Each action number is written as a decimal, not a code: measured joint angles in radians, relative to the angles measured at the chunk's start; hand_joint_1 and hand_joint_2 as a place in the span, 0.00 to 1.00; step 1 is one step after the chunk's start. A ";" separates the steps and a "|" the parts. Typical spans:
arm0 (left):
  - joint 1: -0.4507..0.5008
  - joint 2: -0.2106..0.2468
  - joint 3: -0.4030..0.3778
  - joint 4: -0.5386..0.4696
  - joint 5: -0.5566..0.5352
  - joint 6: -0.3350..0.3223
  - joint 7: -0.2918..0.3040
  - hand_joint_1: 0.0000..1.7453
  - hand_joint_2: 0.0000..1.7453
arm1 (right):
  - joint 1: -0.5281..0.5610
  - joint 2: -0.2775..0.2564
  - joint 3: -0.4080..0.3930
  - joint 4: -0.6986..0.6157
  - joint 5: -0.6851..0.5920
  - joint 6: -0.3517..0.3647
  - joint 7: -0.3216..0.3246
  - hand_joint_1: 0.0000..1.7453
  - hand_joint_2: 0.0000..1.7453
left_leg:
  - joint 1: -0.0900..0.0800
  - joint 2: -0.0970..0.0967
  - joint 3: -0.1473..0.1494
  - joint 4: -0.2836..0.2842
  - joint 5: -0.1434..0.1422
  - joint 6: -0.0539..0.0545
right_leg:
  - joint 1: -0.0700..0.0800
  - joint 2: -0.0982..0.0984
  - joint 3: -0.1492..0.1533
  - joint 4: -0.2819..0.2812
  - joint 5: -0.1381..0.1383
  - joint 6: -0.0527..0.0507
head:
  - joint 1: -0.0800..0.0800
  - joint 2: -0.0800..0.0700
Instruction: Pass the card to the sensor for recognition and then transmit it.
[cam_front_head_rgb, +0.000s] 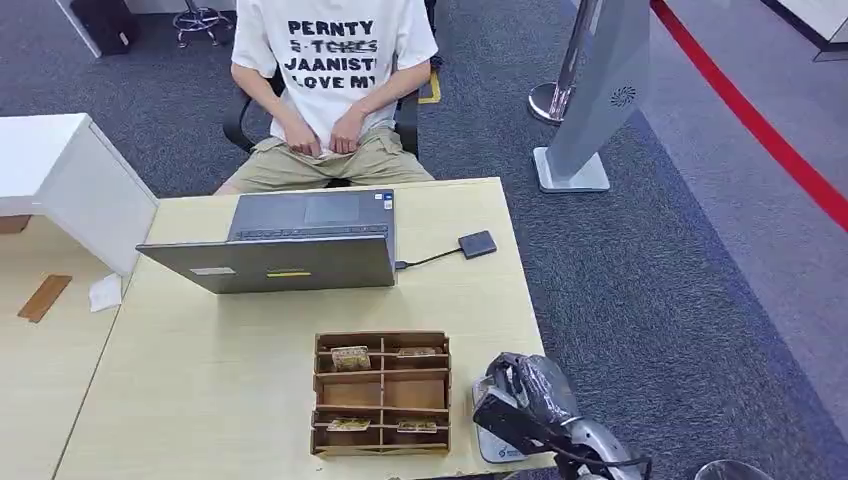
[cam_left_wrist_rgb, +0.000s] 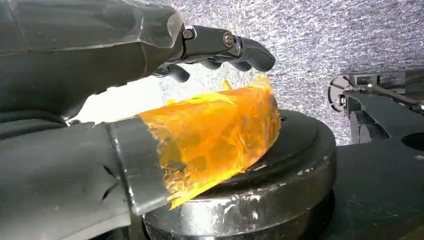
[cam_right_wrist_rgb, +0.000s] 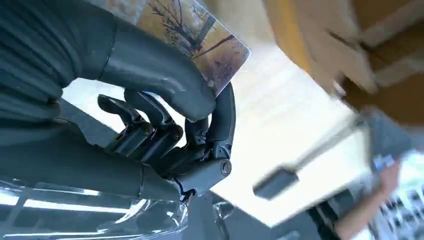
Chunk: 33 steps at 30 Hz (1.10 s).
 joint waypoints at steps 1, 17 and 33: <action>0.000 0.000 0.000 0.000 0.002 0.002 0.000 0.00 0.00 | 0.004 0.012 -0.008 -0.012 -0.010 -0.024 -0.011 1.00 1.00 | 0.000 0.000 0.000 0.000 0.000 0.000 | 0.000 0.000 0.000 0.000 0.000 0.000 | 0.000 0.000; 0.018 -0.009 0.026 0.000 0.039 -0.027 -0.120 0.00 0.00 | 0.123 0.147 -0.168 -0.241 -0.102 -0.315 -0.166 1.00 1.00 | 0.000 0.000 0.000 0.000 0.000 0.000 | 0.000 0.000 0.000 0.000 0.000 0.000 | 0.000 0.000; 0.106 0.007 0.027 -0.062 0.018 -0.219 -0.291 0.00 0.00 | 0.050 0.160 -0.218 -0.360 -0.066 -0.357 -0.244 1.00 1.00 | 0.000 0.002 0.000 0.000 0.000 0.000 | 0.000 0.001 0.000 0.000 0.000 -0.001 | 0.000 0.000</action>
